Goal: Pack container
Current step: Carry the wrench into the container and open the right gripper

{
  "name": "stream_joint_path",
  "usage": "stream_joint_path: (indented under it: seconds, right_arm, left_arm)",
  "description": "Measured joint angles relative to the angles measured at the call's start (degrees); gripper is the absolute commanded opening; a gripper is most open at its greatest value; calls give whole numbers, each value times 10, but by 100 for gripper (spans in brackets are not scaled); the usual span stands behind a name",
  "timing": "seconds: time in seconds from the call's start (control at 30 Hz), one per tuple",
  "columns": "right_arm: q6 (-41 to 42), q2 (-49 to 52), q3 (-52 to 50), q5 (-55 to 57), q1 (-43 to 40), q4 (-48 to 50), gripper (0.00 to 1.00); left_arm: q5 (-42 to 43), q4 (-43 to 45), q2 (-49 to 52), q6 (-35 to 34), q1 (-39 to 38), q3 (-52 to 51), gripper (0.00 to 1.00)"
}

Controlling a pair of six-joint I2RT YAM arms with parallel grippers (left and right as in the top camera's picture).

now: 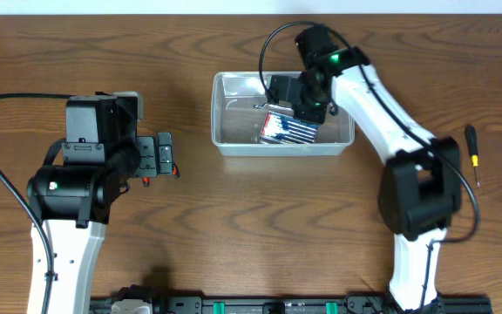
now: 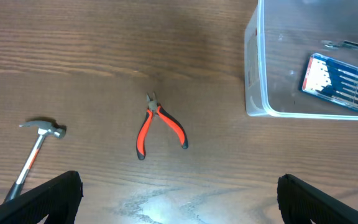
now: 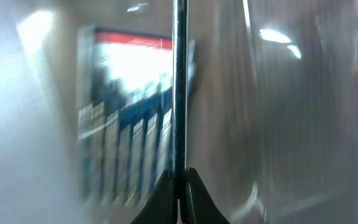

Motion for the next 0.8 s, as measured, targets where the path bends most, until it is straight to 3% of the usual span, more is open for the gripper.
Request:
stream_joint_path:
  seconds: [0.2,0.4,0.6,0.63,0.67,0.7,0.8]
  right_arm:
    - [44,44,-3,1,-6,68,2]
    - [59,53,-3,3,-14,88,9]
    - [69,67,-3,5,-25,81,35]
    - [70,67,-3,6,-26,80,45]
    - [71,67,-3,6,-26,81,62]
    - [72,67,-3,6,-26,81,69]
    - [71,67,-3,9,-26,75,71]
  left_arm:
    - [0,-5,0,0,0,0,98]
    - [0,-6,0,0,0,0,98]
    - [0,-6,0,0,0,0,98]
    - [0,-6,0,0,0,0,98]
    - [0,-6,0,0,0,0,98]
    - [0,-6,0,0,0,0,98]
    - [0,-6,0,0,0,0,98]
